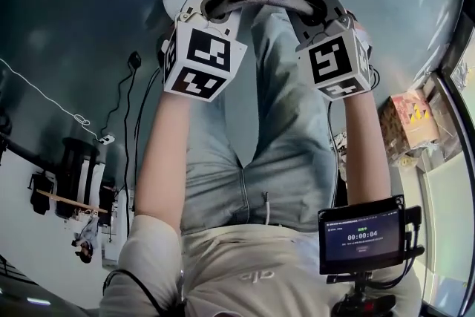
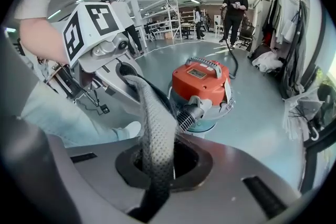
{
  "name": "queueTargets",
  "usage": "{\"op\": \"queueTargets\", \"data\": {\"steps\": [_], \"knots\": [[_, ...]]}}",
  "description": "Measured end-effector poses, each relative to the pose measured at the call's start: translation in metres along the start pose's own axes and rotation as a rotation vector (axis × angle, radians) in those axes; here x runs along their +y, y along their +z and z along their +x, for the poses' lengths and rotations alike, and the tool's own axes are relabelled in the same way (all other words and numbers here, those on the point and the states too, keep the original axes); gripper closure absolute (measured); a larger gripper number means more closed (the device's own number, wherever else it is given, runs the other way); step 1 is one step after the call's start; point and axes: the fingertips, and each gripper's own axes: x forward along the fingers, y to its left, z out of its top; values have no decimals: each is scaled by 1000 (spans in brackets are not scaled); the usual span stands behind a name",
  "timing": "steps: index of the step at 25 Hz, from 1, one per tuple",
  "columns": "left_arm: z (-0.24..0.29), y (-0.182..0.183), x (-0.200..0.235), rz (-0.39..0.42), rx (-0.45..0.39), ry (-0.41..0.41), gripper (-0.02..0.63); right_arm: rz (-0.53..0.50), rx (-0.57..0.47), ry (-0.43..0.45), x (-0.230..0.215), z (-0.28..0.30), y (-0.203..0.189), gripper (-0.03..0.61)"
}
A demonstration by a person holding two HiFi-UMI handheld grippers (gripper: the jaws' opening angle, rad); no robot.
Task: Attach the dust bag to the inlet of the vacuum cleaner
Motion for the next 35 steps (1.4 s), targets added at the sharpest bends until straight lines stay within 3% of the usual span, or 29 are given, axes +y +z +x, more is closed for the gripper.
{"op": "queueTargets", "data": {"steps": [6, 10, 15, 20, 25, 29, 32, 35], "knots": [[76, -30, 20, 28, 73, -12, 598, 32, 36, 43, -19, 69, -47, 560], [104, -34, 38, 21, 42, 15, 598, 77, 8, 54, -32, 100, -57, 560], [126, -29, 51, 60, -14, 41, 598, 59, -3, 55, -57, 120, -60, 560], [132, -25, 53, 130, -6, -76, 598, -35, -45, 157, -66, 121, -53, 560], [112, -18, 54, 201, 21, -79, 598, -154, -42, 212, -65, 109, -41, 560], [111, -20, 53, 124, -13, -132, 598, -118, -43, 265, -59, 105, -40, 554], [116, -18, 56, -3, -28, -196, 598, -183, -25, 284, -54, 95, -45, 528], [124, -22, 55, -59, -19, -216, 598, -194, -43, 315, -58, 76, -54, 528]]}}
